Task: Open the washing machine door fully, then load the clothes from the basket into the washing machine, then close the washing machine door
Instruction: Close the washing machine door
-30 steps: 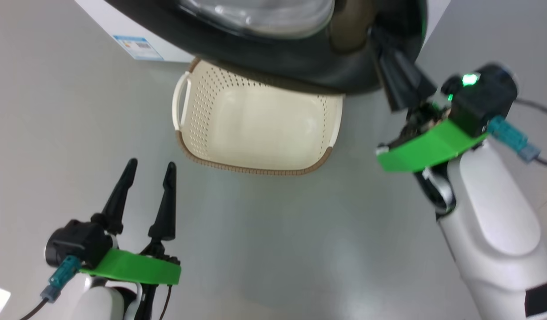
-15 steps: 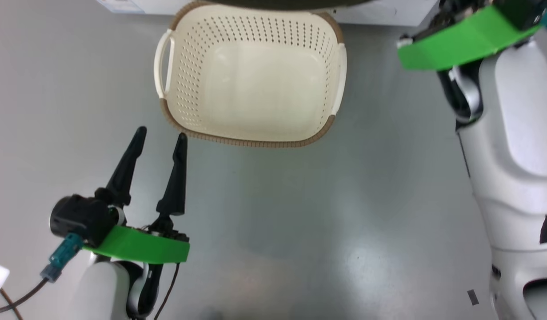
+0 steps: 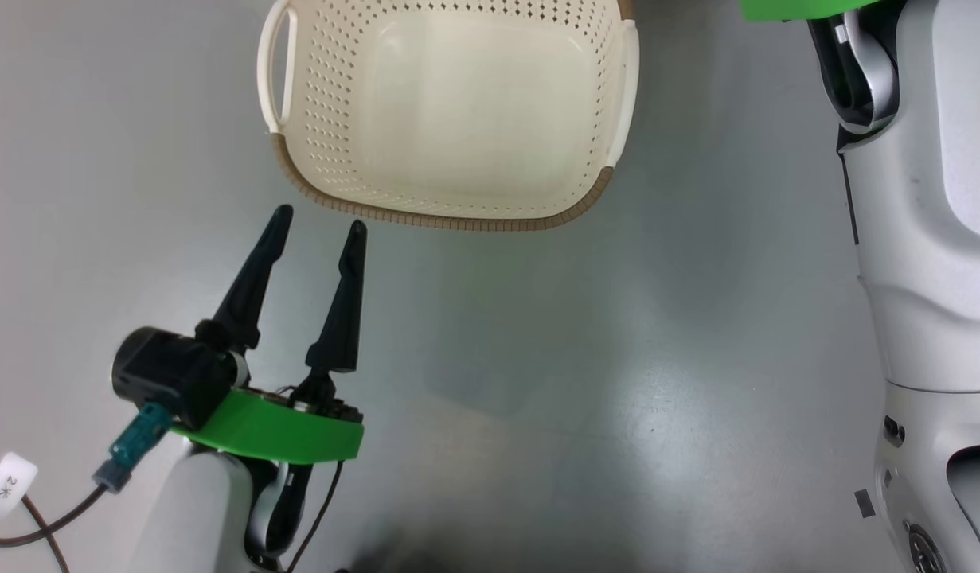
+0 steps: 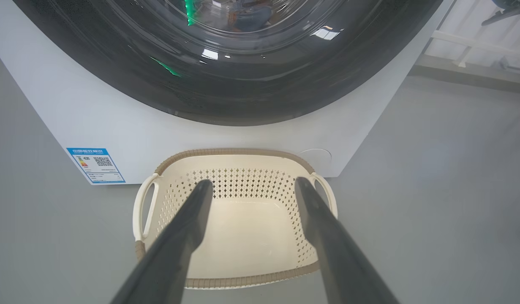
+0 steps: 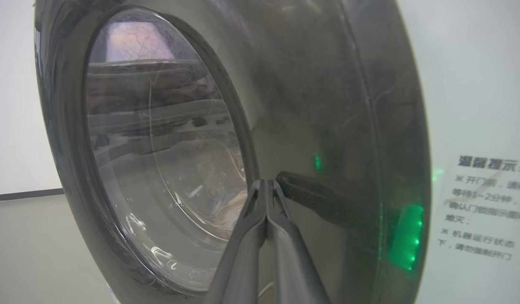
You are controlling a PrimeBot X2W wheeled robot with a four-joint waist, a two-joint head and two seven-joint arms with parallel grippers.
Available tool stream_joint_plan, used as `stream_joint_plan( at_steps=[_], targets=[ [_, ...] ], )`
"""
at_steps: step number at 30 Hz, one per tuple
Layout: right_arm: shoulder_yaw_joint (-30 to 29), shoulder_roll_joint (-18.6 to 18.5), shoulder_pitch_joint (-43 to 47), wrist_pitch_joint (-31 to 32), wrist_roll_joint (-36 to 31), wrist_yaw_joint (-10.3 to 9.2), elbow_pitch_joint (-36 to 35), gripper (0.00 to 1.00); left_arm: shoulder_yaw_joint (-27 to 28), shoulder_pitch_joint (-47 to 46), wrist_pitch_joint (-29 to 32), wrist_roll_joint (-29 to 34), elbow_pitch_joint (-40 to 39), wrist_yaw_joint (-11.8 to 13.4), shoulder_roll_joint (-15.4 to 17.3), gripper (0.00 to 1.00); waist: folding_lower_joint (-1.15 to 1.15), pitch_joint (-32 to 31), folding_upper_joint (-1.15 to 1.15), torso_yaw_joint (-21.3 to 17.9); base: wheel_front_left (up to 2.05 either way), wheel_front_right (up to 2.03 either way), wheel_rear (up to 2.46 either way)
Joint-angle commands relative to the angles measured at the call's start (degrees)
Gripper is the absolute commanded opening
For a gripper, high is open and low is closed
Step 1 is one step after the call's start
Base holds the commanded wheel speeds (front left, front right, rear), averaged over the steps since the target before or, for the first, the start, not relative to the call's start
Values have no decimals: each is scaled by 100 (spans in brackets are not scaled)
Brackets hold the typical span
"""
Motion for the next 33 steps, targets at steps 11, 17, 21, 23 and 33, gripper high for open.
stream_joint_plan(
  at_steps=[11, 17, 21, 23, 33],
  targets=[
    [76, 191, 19, -7, 30, 0, -87, 0, 160, -71, -36, -56, -209, -9, 163, 100, 0, -103, 0, -134, 0, 0, 0],
    [445, 192, 558, -7, 330, 0, -210, 0, 259, -8, -36, -46, -222, -9, 173, 100, 0, -441, 0, -240, 0, 0, 0],
    [601, 174, 912, -7, 514, 0, -316, 0, 303, 50, -36, -31, -201, -9, 173, 100, 0, -678, 0, -301, 0, 0, 0],
    [669, 158, 1089, -7, 612, 0, -350, 0, 318, 83, -36, -23, -183, -9, 182, 100, 0, -793, 0, -335, 0, 0, 0],
    [988, 97, 1894, -7, 866, 0, -639, 0, 465, 330, -36, 20, -252, -9, 246, 100, 0, -1402, 0, -470, 0, 0, 0]
  ],
)
